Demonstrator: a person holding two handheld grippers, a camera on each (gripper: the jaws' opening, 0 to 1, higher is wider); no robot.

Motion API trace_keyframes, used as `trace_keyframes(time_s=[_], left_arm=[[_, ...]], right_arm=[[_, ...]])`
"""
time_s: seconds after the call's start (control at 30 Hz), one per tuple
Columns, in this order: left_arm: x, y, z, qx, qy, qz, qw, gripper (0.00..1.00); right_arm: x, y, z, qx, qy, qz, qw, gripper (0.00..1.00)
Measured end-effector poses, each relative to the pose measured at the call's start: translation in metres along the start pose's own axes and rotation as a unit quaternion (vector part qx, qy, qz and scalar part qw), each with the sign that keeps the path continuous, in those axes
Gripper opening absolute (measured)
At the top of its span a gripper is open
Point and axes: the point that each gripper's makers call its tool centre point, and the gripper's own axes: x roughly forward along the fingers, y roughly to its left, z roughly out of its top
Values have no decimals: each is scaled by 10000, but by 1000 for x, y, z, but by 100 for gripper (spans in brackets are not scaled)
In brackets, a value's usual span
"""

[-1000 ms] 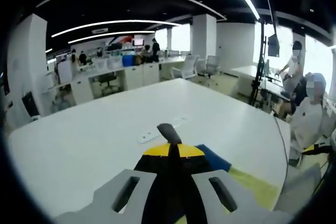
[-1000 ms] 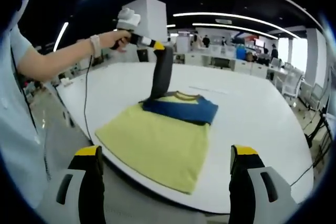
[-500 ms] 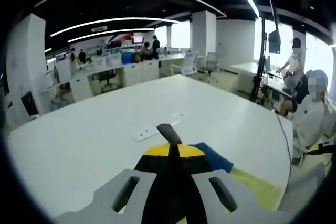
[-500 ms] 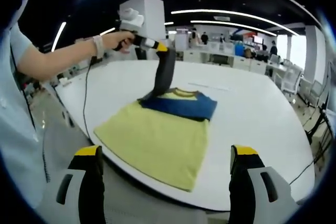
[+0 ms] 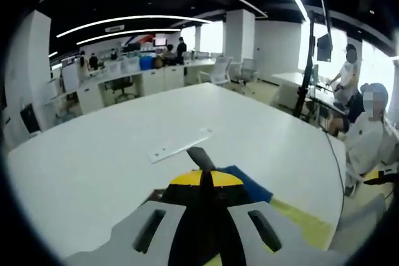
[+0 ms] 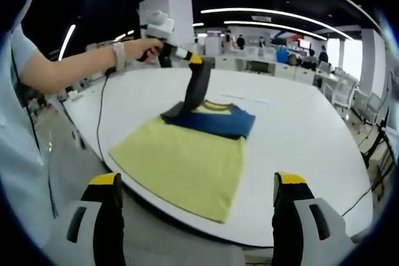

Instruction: Fold the garment on the visible template until the final outline fits inside the template.

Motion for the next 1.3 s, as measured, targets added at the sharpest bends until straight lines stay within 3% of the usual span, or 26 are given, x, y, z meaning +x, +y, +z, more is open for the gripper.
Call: trace_keyframes(time_s=[0.4, 1.3], left_arm=[[17, 1, -9, -34, 118, 1, 9999, 0], [58, -28, -53, -198, 669, -298, 9971, 0]], right_arm=[[1, 3, -2, 26, 71, 45, 10000, 100], [3, 1, -15, 215, 201, 15, 9996, 100]])
